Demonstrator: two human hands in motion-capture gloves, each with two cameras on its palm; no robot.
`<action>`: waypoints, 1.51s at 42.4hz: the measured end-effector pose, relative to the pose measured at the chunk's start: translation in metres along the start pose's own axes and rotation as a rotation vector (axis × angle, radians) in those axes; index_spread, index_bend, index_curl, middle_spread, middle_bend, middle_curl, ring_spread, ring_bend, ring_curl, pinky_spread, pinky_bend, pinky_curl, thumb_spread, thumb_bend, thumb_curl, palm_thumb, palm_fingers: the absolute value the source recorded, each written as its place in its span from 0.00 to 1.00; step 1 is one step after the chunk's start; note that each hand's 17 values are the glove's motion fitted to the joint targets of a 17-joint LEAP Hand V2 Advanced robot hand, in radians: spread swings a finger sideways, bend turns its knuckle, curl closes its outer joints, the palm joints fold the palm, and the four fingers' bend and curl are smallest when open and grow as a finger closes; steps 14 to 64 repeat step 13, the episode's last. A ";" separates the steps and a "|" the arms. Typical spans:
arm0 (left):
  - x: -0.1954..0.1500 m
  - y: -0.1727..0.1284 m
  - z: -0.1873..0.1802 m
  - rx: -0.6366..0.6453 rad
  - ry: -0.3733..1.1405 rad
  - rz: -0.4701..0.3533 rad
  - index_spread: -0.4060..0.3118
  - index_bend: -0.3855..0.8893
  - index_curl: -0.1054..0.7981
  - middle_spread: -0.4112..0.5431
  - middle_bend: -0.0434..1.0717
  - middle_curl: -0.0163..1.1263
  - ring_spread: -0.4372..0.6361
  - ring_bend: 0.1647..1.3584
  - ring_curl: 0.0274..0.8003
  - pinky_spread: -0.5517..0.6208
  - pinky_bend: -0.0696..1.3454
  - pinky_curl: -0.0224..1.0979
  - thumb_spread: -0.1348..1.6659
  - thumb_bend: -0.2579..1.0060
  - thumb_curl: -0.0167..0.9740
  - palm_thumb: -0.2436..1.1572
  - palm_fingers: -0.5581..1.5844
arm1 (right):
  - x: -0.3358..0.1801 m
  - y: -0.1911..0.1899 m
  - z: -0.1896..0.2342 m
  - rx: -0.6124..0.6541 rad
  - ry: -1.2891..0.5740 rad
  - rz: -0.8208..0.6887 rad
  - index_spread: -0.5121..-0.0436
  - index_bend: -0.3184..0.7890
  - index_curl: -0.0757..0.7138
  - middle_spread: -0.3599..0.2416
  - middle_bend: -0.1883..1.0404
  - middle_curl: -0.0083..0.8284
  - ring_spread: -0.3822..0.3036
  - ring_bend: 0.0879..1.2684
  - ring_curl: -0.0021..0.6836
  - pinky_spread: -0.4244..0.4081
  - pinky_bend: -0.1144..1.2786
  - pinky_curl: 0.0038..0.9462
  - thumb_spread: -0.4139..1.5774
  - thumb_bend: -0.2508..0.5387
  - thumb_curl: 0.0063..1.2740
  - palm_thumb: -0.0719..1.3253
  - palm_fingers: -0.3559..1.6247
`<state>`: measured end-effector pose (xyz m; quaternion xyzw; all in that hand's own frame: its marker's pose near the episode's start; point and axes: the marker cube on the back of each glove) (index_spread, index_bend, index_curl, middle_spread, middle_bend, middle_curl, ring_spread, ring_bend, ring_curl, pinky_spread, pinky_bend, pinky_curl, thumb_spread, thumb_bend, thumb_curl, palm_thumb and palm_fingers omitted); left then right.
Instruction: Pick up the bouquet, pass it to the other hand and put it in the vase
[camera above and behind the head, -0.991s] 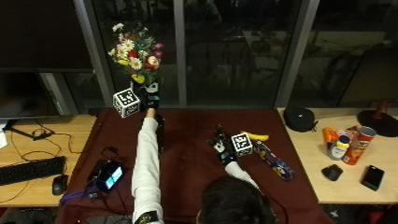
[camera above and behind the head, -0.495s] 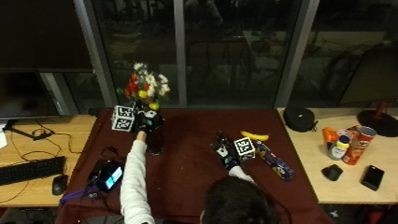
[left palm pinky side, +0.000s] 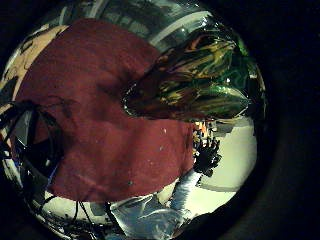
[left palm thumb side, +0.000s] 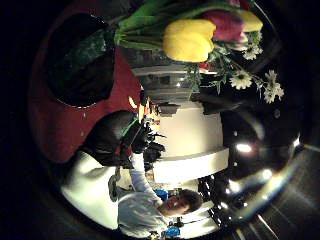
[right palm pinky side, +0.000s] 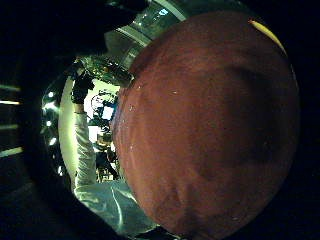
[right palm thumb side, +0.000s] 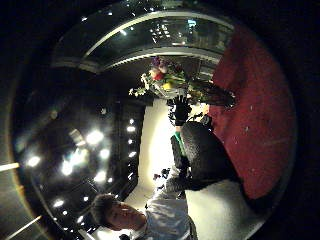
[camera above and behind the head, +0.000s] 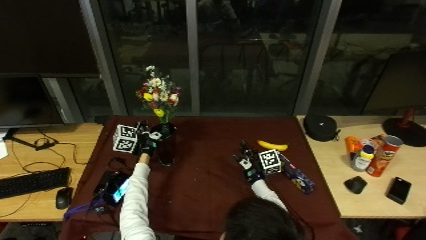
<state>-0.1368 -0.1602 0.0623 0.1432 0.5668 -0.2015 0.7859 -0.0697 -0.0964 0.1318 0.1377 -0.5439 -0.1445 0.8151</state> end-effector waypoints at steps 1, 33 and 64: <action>0.001 0.000 -0.001 0.002 0.000 0.000 0.79 0.33 0.27 0.86 0.17 0.24 0.87 0.26 0.33 0.88 0.28 0.29 0.55 0.17 0.51 0.53 0.12 | -0.003 0.000 0.000 -0.001 -0.028 0.008 0.20 0.41 0.35 0.49 0.30 0.37 0.57 0.37 0.43 0.83 0.55 0.35 0.75 0.29 0.30 0.42 0.23; 0.001 0.001 -0.009 -0.003 0.011 -0.045 0.81 0.34 0.20 0.88 0.18 0.21 0.90 0.26 0.31 0.90 0.26 0.28 0.56 0.17 0.45 0.51 0.14 | -0.002 0.000 -0.003 0.021 -0.067 0.062 0.21 0.41 0.36 0.49 0.30 0.37 0.57 0.36 0.43 0.83 0.53 0.35 0.75 0.29 0.30 0.43 0.25; 0.001 0.001 -0.009 -0.003 0.011 -0.045 0.81 0.34 0.20 0.88 0.18 0.21 0.90 0.26 0.31 0.90 0.26 0.28 0.56 0.17 0.45 0.51 0.14 | -0.002 0.000 -0.003 0.021 -0.067 0.062 0.21 0.41 0.36 0.49 0.30 0.37 0.57 0.36 0.43 0.83 0.53 0.35 0.75 0.29 0.30 0.43 0.25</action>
